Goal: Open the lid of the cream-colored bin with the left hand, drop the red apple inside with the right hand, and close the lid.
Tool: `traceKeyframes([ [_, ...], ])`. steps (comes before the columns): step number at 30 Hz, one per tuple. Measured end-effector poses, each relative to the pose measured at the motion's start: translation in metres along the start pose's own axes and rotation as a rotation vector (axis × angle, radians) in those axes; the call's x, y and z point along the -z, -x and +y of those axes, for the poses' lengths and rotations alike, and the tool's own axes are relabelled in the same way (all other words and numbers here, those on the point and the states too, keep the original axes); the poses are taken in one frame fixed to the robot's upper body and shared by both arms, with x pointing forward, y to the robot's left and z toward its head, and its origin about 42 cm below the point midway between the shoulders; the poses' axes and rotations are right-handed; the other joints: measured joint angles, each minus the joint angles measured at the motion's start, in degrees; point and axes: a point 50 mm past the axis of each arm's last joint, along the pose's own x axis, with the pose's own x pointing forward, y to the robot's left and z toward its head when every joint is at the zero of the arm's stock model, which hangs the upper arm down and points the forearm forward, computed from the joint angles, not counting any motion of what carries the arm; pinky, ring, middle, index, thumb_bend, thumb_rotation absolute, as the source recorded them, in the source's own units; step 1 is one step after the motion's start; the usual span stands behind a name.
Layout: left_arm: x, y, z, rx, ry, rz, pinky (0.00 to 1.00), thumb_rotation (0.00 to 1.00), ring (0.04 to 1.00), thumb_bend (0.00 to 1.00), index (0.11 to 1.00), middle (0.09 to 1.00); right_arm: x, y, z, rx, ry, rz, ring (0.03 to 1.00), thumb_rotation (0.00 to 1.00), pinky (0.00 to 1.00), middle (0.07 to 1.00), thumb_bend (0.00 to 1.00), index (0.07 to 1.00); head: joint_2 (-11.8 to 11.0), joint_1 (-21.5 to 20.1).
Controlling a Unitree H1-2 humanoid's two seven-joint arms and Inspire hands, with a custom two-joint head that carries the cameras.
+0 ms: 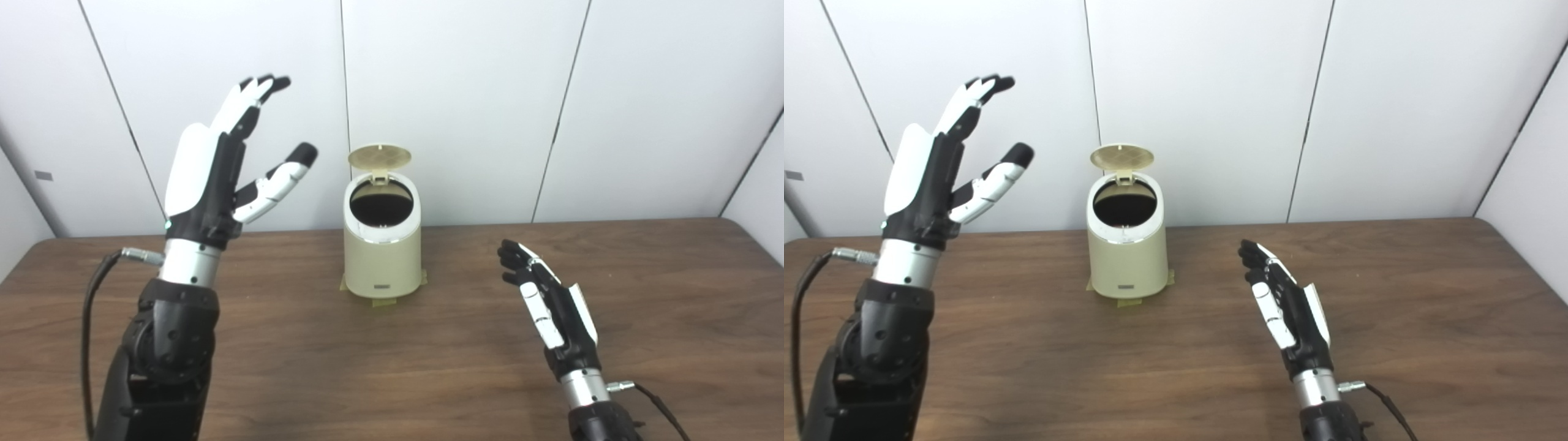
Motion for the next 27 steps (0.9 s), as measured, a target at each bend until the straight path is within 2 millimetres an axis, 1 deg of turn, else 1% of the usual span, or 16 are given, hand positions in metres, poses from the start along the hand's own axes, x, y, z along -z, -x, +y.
traceKeyframes([
  [1,-0.003,-0.003,-0.004,0.014,-0.023,0.006,1.0,0.93,1.0,0.81,0.888,0.962,0.0,0.0,0.0,0.001,0.0,0.0,0.862,0.87,0.82,0.843,0.16,0.826,0.0,0.0],
  [4,-0.012,-0.018,-0.009,0.045,-0.091,0.014,1.0,0.96,1.0,0.86,0.882,0.913,0.0,0.0,0.0,0.004,-0.003,0.0,0.871,0.84,0.84,0.844,0.15,0.825,0.0,0.26],
  [8,-0.029,-0.048,-0.011,0.061,-0.192,-0.032,1.0,0.95,1.0,0.84,0.863,0.879,0.0,0.0,0.0,0.004,-0.007,-0.004,0.875,0.84,0.86,0.844,0.15,0.823,0.0,0.18],
  [10,-0.037,-0.058,-0.012,0.063,-0.228,-0.059,1.0,0.93,1.0,0.85,0.853,0.867,0.0,0.0,0.001,0.005,-0.008,-0.005,0.871,0.84,0.85,0.844,0.16,0.824,0.0,0.18],
  [12,-0.041,-0.066,-0.02,0.098,-0.256,-0.067,1.0,0.91,1.0,0.88,0.844,0.855,0.0,0.001,0.0,0.007,-0.007,-0.003,0.87,0.83,0.86,0.845,0.17,0.825,0.09,0.18],
  [15,-0.043,-0.075,-0.032,0.166,-0.266,-0.04,1.0,0.89,1.0,0.94,0.855,0.872,0.001,0.002,0.0,0.007,-0.004,0.0,0.863,0.8,0.84,0.839,0.14,0.821,0.09,0.18],
  [16,-0.043,-0.077,-0.035,0.185,-0.267,-0.031,1.0,0.9,0.997,0.97,0.855,0.873,0.001,0.002,0.0,0.007,-0.003,0.0,0.86,0.79,0.84,0.835,0.15,0.818,0.09,0.09],
  [18,-0.046,-0.082,-0.04,0.221,-0.289,-0.007,1.0,0.91,0.995,1.0,0.854,0.873,0.001,0.003,0.0,0.007,-0.003,0.0,0.858,0.78,0.84,0.832,0.14,0.815,0.09,0.0],
  [22,-0.05,-0.093,-0.043,0.265,-0.341,0.017,1.0,0.94,0.99,1.0,0.843,0.865,0.001,0.003,-0.001,0.01,-0.003,0.001,0.85,0.77,0.82,0.826,0.14,0.812,0.26,0.0],
  [24,-0.05,-0.098,-0.046,0.279,-0.359,0.025,1.0,0.93,0.982,1.0,0.823,0.85,0.001,0.003,-0.001,0.01,-0.003,0.0,0.84,0.76,0.8,0.822,0.14,0.81,0.18,-0.17],
  [27,-0.048,-0.101,-0.052,0.297,-0.377,0.04,1.0,0.92,0.966,1.0,0.798,0.826,0.002,0.003,-0.001,0.013,-0.006,0.001,0.84,0.75,0.81,0.823,0.14,0.812,0.09,-0.09],
])
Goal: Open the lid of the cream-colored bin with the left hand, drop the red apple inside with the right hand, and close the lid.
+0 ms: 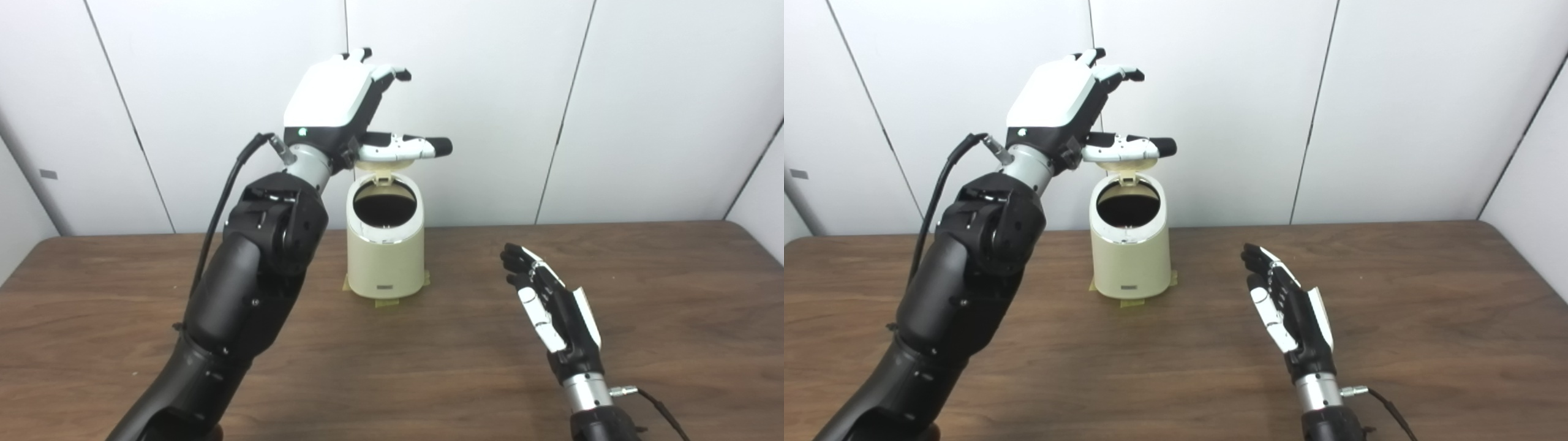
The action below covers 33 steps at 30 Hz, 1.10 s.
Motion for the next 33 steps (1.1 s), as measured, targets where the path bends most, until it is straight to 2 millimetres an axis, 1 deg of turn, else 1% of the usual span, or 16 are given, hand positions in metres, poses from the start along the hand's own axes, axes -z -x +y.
traceKeyframes([
  [2,0.001,-0.002,-0.005,0.018,0.002,0.014,1.0,0.91,0.948,1.0,0.779,0.802,0.0,0.0,0.0,0.002,-0.004,0.0,0.843,0.75,0.81,0.825,0.13,0.815,-0.17,0.0],
  [4,0.003,-0.004,-0.009,0.031,0.005,0.026,1.0,0.91,0.939,1.0,0.775,0.794,0.0,0.0,0.001,0.004,-0.012,0.001,0.848,0.74,0.82,0.829,0.13,0.818,-0.18,0.0],
  [6,0.003,-0.004,-0.009,0.033,0.01,0.033,1.0,0.9,0.933,1.0,0.777,0.781,0.0,0.0,0.001,0.005,-0.02,0.002,0.847,0.74,0.81,0.832,0.12,0.821,-0.35,-0.09],
  [8,0.003,-0.004,-0.01,0.035,0.014,0.04,1.0,0.9,0.934,1.0,0.785,0.797,0.001,0.0,0.002,0.004,-0.027,0.003,0.839,0.69,0.78,0.83,0.11,0.816,-0.62,-0.09],
  [11,0.003,-0.004,-0.012,0.045,0.014,0.046,1.0,0.89,0.943,1.0,0.787,0.815,0.005,0.001,0.002,0.004,-0.036,0.016,0.836,0.67,0.78,0.83,0.1,0.817,-0.88,0.0],
  [15,0.003,-0.005,-0.016,0.08,0.012,0.05,1.0,0.88,0.948,1.0,0.782,0.832,0.005,-0.001,0.002,0.002,-0.043,0.014,0.848,0.64,0.8,0.838,0.1,0.827,-0.97,-0.09],
  [18,0.002,-0.004,-0.018,0.096,0.011,0.054,1.0,0.89,0.965,1.0,0.799,0.871,0.005,-0.001,0.002,0.0,-0.047,0.014,0.856,0.61,0.81,0.845,0.1,0.835,-0.97,-0.09],
  [21,0.002,-0.004,-0.02,0.114,0.008,0.059,1.0,0.88,0.974,1.0,0.798,0.87,0.005,-0.001,0.003,0.0,-0.058,0.016,0.855,0.56,0.81,0.847,0.1,0.837,-0.79,-0.44],
  [24,0.005,-0.004,-0.023,0.126,0.005,0.067,1.0,0.88,0.975,1.0,0.797,0.866,0.004,-0.001,0.003,-0.003,-0.058,0.021,0.848,0.54,0.79,0.848,0.11,0.836,-0.88,-0.35],
  [26,0.007,-0.003,-0.024,0.131,0.004,0.073,1.0,0.87,0.974,1.0,0.796,0.874,0.005,0.0,0.004,-0.01,-0.061,0.035,0.857,0.53,0.8,0.857,0.11,0.844,-0.97,-0.35],
  [27,0.008,-0.003,-0.025,0.132,0.006,0.076,1.0,0.86,0.972,1.0,0.796,0.873,0.005,0.0,0.005,-0.016,-0.065,0.038,0.856,0.49,0.8,0.857,0.1,0.844,-0.97,-0.44],
  [28,0.009,-0.002,-0.025,0.134,0.01,0.08,1.0,0.86,0.969,1.0,0.798,0.885,0.005,0.0,0.006,-0.022,-0.067,0.038,0.849,0.43,0.78,0.854,0.09,0.84,-0.79,-0.53],
  [29,0.01,-0.001,-0.027,0.137,0.014,0.084,1.0,0.87,0.97,1.0,0.801,0.893,0.005,0.0,0.006,-0.024,-0.07,0.038,0.845,0.41,0.76,0.853,0.09,0.84,-0.7,-0.53],
  [31,0.012,0.0,-0.028,0.146,0.02,0.092,1.0,0.89,0.97,1.0,0.803,0.89,0.005,0.0,0.007,-0.026,-0.077,0.038,0.838,0.46,0.75,0.852,0.11,0.84,-0.62,-0.53],
  [33,0.014,0.001,-0.029,0.154,0.02,0.095,1.0,0.9,0.967,1.0,0.801,0.881,0.004,0.0,0.007,-0.025,-0.09,0.037,0.836,0.48,0.74,0.851,0.12,0.839,-0.62,-0.44],
])
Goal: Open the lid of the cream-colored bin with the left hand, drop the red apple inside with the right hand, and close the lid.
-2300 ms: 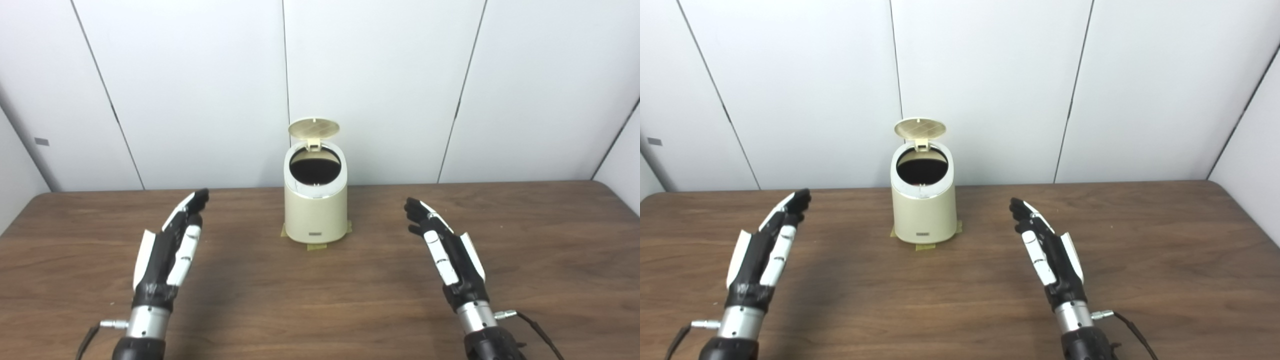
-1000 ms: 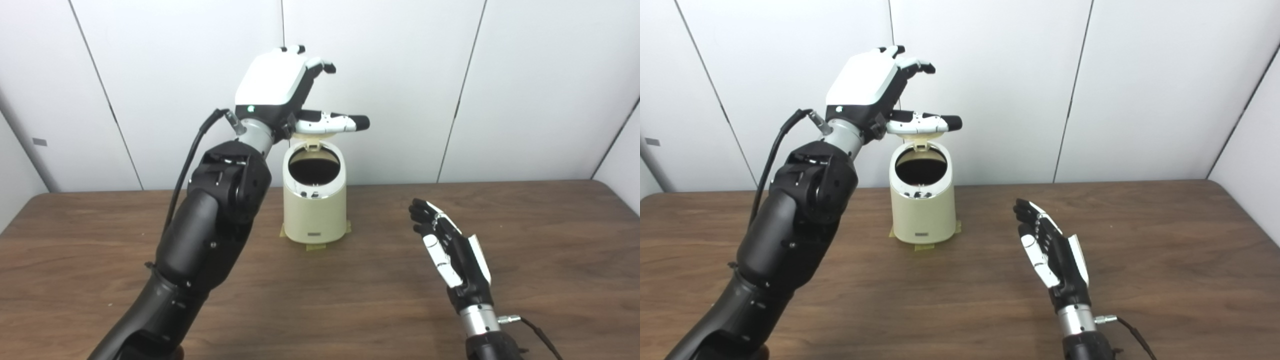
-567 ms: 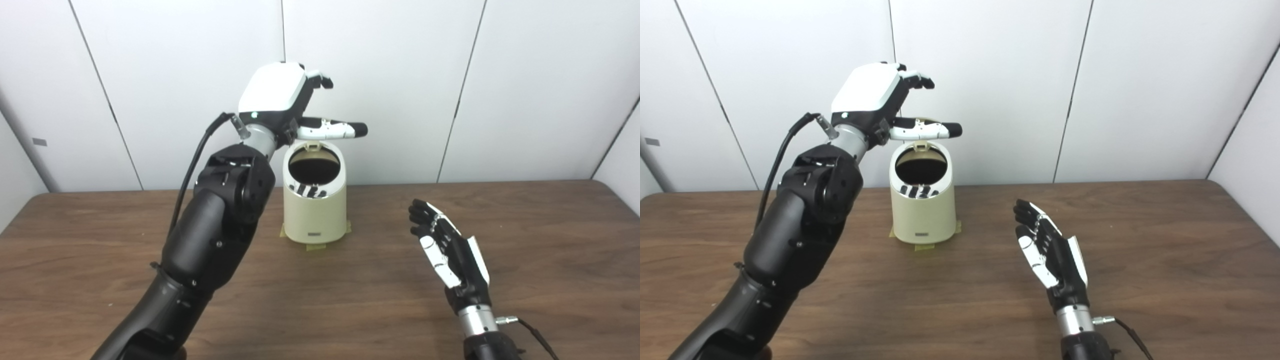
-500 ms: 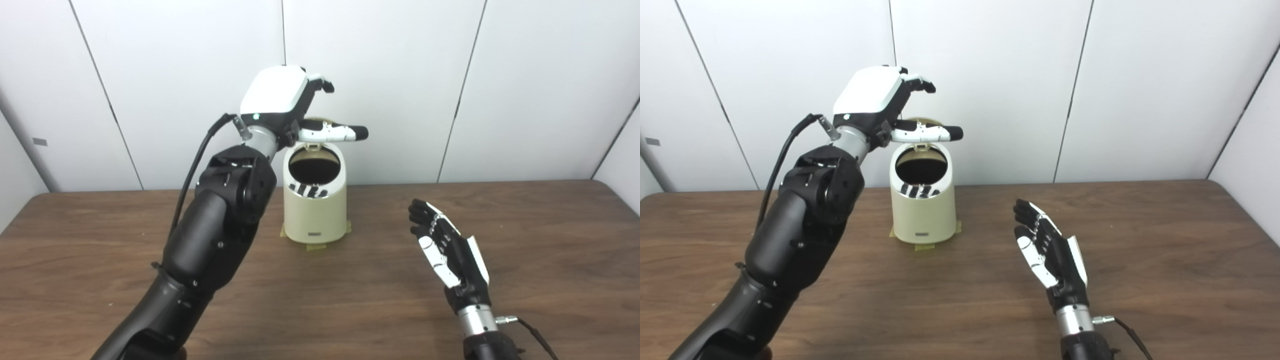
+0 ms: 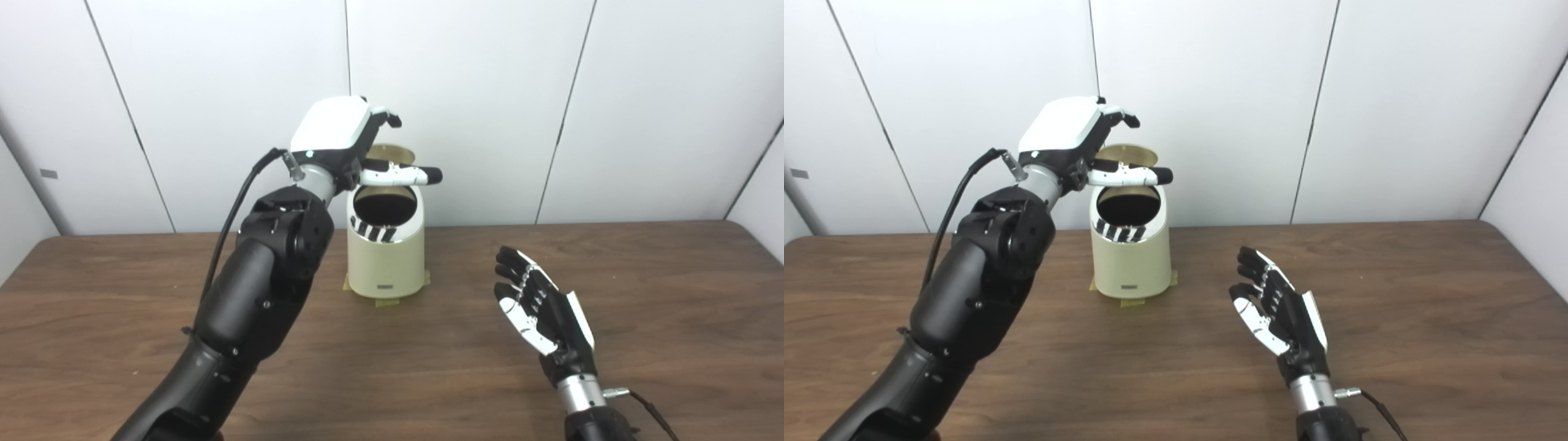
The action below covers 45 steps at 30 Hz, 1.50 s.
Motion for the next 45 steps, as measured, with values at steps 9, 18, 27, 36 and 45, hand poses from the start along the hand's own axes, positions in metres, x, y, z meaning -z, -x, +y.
traceKeyframes([
  [9,0.007,0.011,-0.006,0.036,0.022,-0.003,1.0,0.94,0.958,1.0,0.793,0.837,-0.004,0.0,0.002,-0.004,-0.028,0.0,0.817,0.57,0.73,0.844,0.15,0.845,0.26,-0.35],
  [18,0.016,0.019,-0.02,0.041,0.029,-0.003,1.0,0.91,0.946,1.0,0.787,0.824,-0.003,0.001,0.004,-0.023,-0.036,0.002,0.813,0.61,0.74,0.835,0.16,0.836,0.7,-0.79],
  [27,0.016,0.019,-0.023,0.038,0.043,-0.013,1.0,0.9,0.94,1.0,0.783,0.797,-0.003,0.001,0.005,-0.021,-0.029,0.001,0.812,0.61,0.74,0.832,0.18,0.834,0.79,-1.05],
  [36,0.018,0.027,-0.04,0.068,0.062,-0.02,1.0,0.89,0.928,1.0,0.776,0.78,-0.003,0.001,0.005,-0.021,-0.032,0.001,0.819,0.56,0.75,0.845,0.17,0.84,0.97,-0.88],
  [45,0.018,0.034,-0.047,0.115,0.071,-0.015,1.0,0.86,0.916,0.97,0.769,0.792,-0.004,0.001,0.005,-0.02,-0.031,-0.002,0.814,0.57,0.73,0.84,0.18,0.842,1.41,-0.97],
])
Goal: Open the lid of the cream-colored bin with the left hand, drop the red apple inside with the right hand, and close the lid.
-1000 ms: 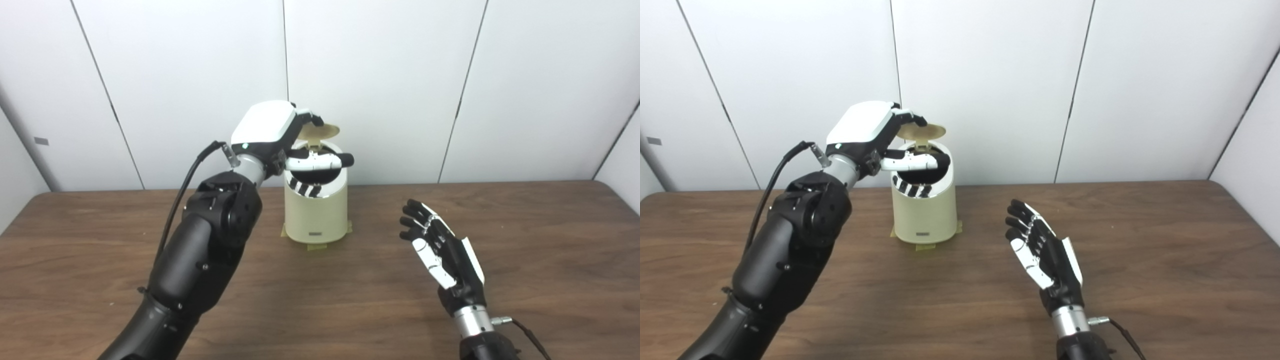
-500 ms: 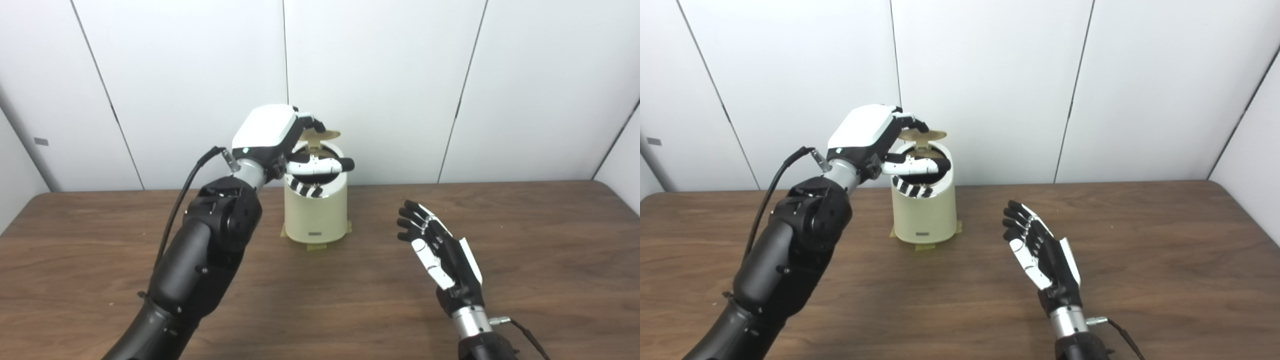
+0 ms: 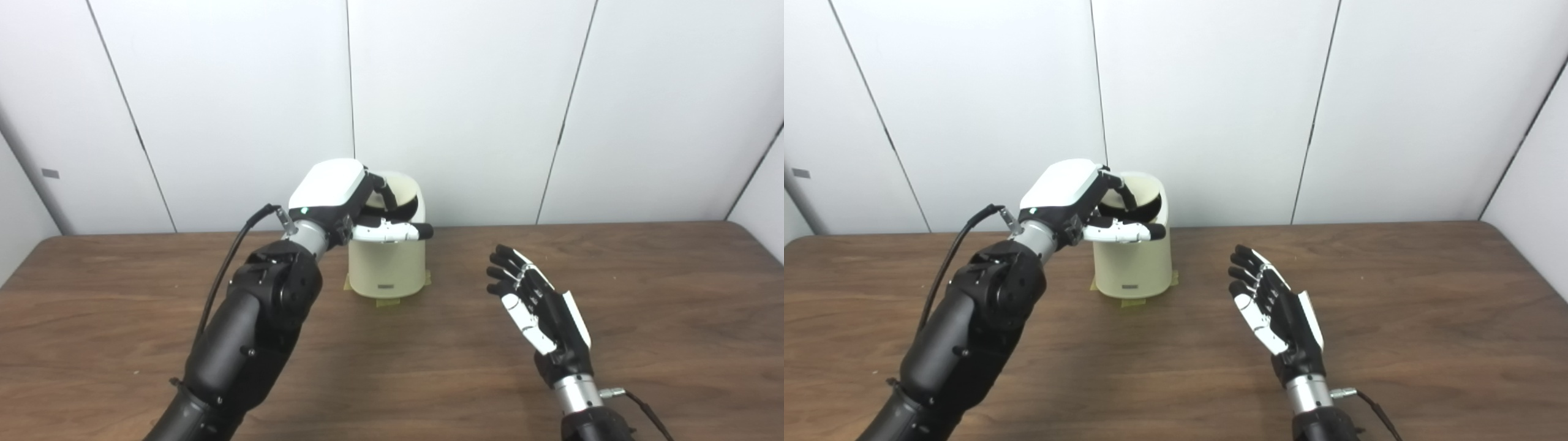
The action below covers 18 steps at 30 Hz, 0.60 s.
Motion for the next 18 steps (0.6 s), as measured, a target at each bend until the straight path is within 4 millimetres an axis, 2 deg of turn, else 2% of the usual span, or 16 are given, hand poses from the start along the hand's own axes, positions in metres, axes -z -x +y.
traceKeyframes([
  [4,0.0,0.004,-0.007,0.011,0.007,0.001,1.0,0.87,0.917,0.97,0.768,0.79,0.0,0.0,0.0,0.0,0.001,0.002,0.815,0.55,0.73,0.839,0.17,0.84,0.09,-0.09],
  [7,0.002,0.008,-0.017,0.031,0.007,0.01,1.0,0.87,0.917,0.97,0.766,0.785,0.0,0.0,0.0,-0.001,0.002,0.011,0.818,0.61,0.72,0.843,0.18,0.844,0.26,-0.26],
  [10,0.004,0.011,-0.022,0.041,0.004,0.019,1.0,0.86,0.911,0.96,0.764,0.774,-0.001,0.0,0.0,-0.002,0.007,0.011,0.817,0.63,0.72,0.844,0.17,0.845,0.26,-0.26],
  [18,0.006,0.011,-0.025,0.033,-0.001,0.023,1.0,0.87,0.913,0.97,0.768,0.769,-0.006,0.0,0.0,-0.001,0.008,0.0,0.814,0.57,0.71,0.844,0.18,0.841,0.7,-0.44],
])
